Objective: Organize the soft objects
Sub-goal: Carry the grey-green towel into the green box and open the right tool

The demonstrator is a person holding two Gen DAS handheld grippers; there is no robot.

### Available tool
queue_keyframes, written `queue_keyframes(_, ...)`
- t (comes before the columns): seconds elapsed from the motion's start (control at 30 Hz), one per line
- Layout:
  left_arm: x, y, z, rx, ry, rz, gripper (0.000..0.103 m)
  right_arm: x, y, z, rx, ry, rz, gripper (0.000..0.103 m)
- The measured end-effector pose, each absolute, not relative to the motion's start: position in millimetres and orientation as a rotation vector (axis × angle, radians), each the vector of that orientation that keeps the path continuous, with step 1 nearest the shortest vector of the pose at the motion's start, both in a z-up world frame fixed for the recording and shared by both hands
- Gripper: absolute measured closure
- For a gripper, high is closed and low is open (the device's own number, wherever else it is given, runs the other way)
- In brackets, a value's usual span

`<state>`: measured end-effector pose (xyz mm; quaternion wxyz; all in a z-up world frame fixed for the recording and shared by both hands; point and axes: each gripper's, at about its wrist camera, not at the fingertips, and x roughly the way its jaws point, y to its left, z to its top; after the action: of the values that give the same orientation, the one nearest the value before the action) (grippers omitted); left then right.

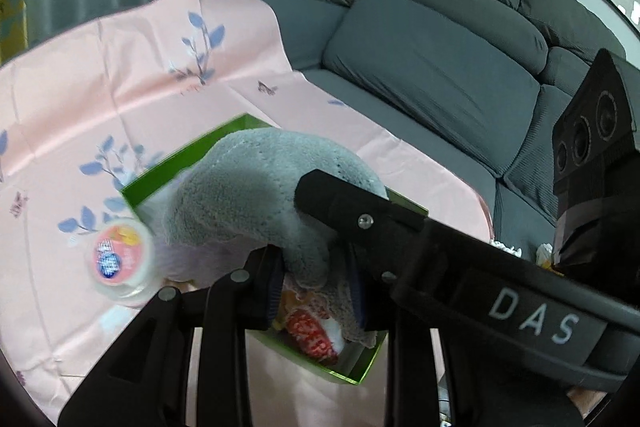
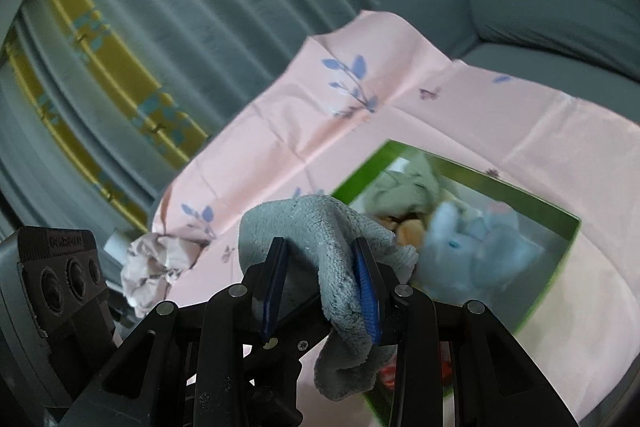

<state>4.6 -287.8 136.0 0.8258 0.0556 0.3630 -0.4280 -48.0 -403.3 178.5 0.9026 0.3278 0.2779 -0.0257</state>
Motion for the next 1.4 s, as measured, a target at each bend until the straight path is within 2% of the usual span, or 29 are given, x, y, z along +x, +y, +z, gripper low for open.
queue_keyframes(0.57,21.8,-324.2,98.8,0.147,0.906,-0.881,0.077,-39.9,-443.4,134.1,0.807,0.685,-0.124,0.066)
queue_keyframes(1.07,27.6,-331.3,71.3,0.18,1.031,-0.807,0.073,-38.9,-446.8,121.7,0.814,0.78,-0.2,0.066)
queue_keyframes(1.4,29.3,-337.0,67.3,0.222,1.034,-0.767,0.073,-38.4,-446.6,118.6,0.794,0.833,-0.242,0.066)
